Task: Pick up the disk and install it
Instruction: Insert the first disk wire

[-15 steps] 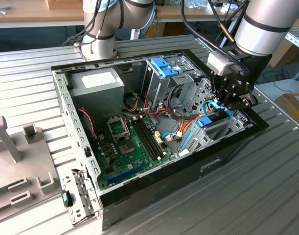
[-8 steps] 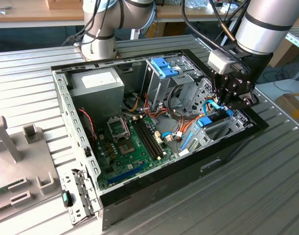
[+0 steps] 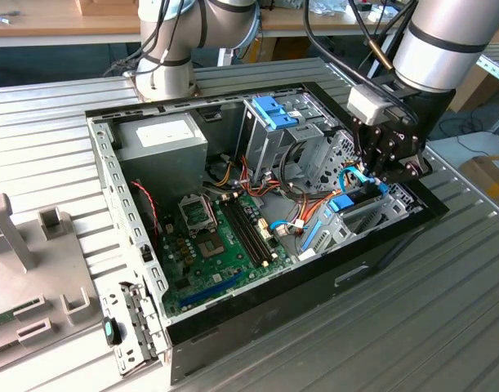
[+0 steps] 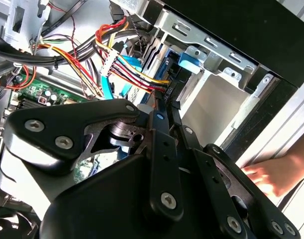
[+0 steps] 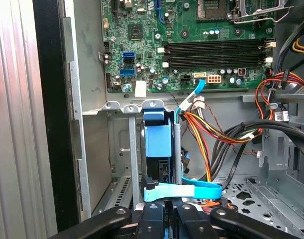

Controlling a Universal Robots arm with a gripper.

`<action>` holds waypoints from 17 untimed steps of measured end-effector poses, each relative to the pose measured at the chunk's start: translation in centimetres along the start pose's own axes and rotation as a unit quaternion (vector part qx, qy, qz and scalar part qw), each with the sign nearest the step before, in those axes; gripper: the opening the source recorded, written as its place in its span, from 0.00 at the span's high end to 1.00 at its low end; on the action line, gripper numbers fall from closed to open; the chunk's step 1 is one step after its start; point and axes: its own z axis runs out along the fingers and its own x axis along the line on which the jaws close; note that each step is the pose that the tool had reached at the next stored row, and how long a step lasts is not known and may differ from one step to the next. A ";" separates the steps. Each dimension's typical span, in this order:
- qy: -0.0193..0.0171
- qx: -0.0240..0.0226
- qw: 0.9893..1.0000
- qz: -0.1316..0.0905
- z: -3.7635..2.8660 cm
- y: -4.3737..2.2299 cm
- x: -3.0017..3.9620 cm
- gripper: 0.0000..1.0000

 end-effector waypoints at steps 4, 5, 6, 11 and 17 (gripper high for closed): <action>0.000 0.000 1.000 0.000 0.02 0.00 -0.01 0.84; 0.000 0.000 1.000 0.000 0.01 0.00 -0.02 0.84; 0.000 0.000 1.000 0.000 0.01 0.00 -0.02 0.84; 0.000 0.000 1.000 0.000 0.22 0.02 -0.05 0.84; 0.000 0.000 1.000 0.000 0.26 0.06 -0.06 0.84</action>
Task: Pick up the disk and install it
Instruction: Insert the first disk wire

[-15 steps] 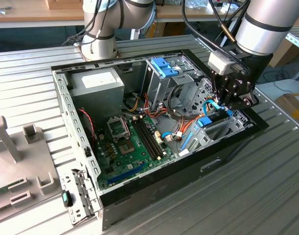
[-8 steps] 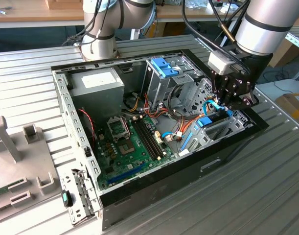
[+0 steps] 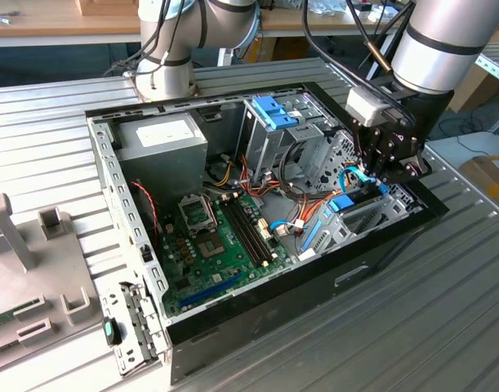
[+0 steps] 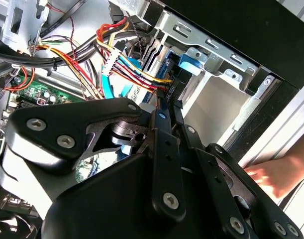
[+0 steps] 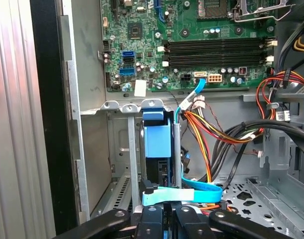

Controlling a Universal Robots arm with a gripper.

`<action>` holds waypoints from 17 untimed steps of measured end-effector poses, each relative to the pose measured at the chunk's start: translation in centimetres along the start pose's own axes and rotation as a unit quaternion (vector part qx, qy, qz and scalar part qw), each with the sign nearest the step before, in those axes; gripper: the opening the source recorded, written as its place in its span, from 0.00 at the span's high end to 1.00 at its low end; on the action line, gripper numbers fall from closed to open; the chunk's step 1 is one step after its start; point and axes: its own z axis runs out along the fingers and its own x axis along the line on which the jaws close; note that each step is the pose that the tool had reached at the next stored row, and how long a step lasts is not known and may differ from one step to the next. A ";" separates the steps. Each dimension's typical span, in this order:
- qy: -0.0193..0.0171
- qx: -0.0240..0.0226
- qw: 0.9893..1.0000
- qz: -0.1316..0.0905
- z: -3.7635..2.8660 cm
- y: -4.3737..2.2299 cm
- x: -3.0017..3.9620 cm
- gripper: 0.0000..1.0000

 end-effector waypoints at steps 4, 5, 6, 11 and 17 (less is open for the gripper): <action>0.000 0.000 1.000 0.000 -0.23 -0.01 0.02 0.84; 0.000 0.000 1.000 0.000 -0.23 -0.01 0.02 0.84; 0.000 0.000 1.000 0.000 -0.27 -0.01 0.01 0.84; 0.001 0.000 1.000 0.000 -0.52 -0.03 0.03 0.84; 0.000 0.001 1.000 -0.013 -0.53 -0.05 -0.04 0.84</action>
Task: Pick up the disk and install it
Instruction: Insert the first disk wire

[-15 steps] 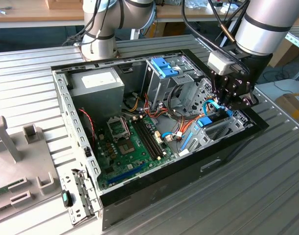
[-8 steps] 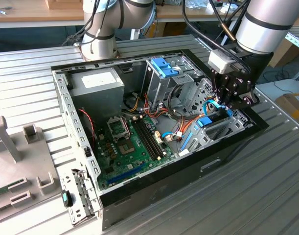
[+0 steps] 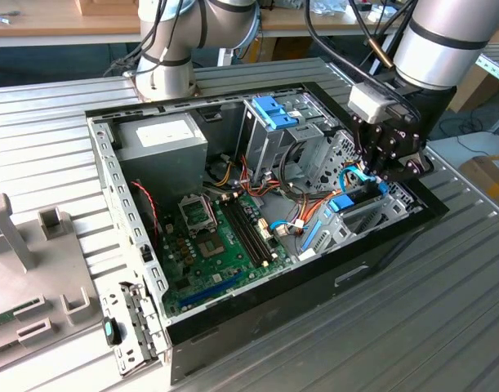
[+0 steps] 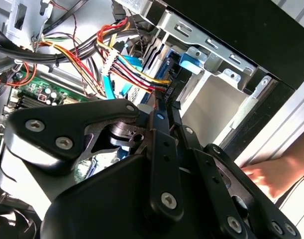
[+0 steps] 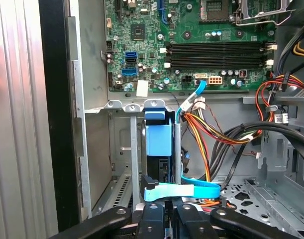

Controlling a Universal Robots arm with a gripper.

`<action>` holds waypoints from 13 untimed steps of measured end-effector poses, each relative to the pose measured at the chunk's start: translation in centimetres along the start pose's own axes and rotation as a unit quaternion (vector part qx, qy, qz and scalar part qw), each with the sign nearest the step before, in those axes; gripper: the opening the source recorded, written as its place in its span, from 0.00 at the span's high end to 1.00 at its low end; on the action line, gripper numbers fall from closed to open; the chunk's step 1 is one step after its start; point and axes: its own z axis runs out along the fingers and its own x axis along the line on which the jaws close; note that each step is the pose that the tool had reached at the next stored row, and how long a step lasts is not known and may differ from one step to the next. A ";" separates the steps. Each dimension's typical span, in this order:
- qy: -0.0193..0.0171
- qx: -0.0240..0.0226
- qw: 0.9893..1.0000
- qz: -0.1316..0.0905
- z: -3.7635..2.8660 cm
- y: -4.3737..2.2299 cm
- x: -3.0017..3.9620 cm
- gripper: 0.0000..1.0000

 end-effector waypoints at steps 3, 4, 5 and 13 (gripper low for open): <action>0.001 0.000 1.000 -0.001 0.11 0.01 -0.01 0.84; 0.001 0.000 1.000 -0.001 0.19 0.02 -0.01 0.84; 0.001 0.000 1.000 -0.001 0.27 0.03 -0.02 0.84; 0.001 0.000 1.000 -0.001 0.44 -0.02 -0.03 0.84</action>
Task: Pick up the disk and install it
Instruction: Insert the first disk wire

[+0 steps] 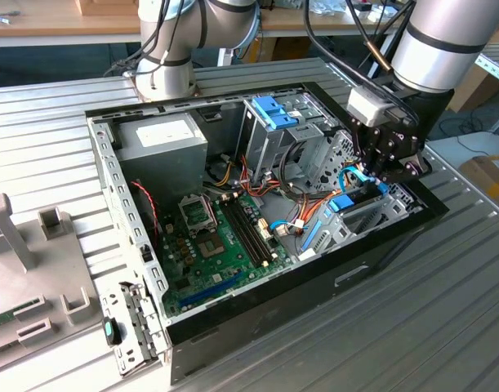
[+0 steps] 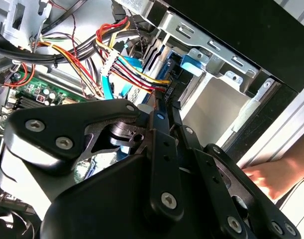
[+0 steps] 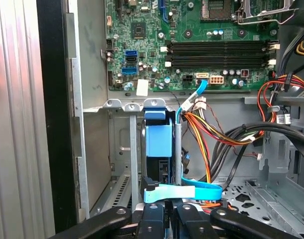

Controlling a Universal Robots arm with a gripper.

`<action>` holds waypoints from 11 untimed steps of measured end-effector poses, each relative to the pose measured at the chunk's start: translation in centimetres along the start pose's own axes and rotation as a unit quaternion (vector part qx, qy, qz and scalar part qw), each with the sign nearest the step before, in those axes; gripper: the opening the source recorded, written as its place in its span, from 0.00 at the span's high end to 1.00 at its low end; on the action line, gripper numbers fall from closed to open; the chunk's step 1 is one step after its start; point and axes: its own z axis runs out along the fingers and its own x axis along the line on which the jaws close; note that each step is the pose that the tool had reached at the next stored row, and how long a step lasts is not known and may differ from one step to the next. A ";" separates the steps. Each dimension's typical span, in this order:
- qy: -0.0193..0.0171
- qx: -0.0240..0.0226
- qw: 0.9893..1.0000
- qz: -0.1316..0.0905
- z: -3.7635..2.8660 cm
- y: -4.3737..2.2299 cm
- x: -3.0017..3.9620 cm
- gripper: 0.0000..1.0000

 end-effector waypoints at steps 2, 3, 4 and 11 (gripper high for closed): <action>0.000 0.000 1.000 0.000 0.02 -0.02 0.00 0.84; 0.000 0.000 1.000 0.000 0.02 -0.03 0.00 0.84; 0.000 0.000 1.000 0.000 0.06 -0.03 0.00 0.84; 0.001 0.000 1.000 0.000 0.48 0.01 0.00 0.84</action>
